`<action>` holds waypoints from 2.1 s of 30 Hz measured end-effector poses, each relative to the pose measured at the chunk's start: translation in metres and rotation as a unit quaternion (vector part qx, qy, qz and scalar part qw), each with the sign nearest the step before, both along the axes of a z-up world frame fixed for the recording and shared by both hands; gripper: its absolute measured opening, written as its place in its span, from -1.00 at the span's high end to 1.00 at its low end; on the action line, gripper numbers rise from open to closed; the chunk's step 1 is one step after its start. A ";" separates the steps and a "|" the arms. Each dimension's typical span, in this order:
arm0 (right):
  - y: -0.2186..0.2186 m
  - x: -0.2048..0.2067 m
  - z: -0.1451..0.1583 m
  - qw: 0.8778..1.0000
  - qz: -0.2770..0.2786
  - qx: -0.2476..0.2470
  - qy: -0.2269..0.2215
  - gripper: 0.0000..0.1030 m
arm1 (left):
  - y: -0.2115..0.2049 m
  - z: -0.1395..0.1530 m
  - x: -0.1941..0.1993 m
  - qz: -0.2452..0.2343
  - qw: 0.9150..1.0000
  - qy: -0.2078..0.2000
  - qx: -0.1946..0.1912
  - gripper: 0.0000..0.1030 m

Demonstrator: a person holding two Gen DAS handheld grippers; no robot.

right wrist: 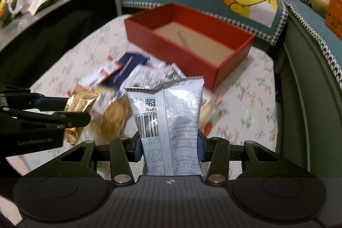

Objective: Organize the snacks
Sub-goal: 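Carry both packets into the red box and open both tools to release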

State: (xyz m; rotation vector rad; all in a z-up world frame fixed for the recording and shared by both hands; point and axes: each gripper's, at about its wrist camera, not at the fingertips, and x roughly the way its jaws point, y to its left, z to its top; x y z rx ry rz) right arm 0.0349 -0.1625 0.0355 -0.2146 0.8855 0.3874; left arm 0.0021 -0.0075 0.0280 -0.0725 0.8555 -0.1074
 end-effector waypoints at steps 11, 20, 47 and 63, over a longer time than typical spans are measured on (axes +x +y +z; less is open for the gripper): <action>0.010 0.068 0.019 0.999 -0.038 0.018 -0.024 -0.05 | 0.002 0.020 0.095 0.010 0.999 -0.041 -0.010 -0.58; 0.012 0.148 0.015 0.996 -0.077 0.044 -0.029 -0.05 | 0.002 0.015 0.180 0.021 0.998 -0.058 -0.009 -0.57; 0.037 0.234 -0.072 0.995 -0.099 0.019 0.000 -0.14 | 0.017 -0.065 0.263 0.044 0.998 0.000 0.048 -0.58; 0.041 0.203 -0.055 0.996 -0.076 -0.033 -0.034 -0.24 | 0.015 -0.043 0.210 0.031 0.998 0.028 0.045 -0.60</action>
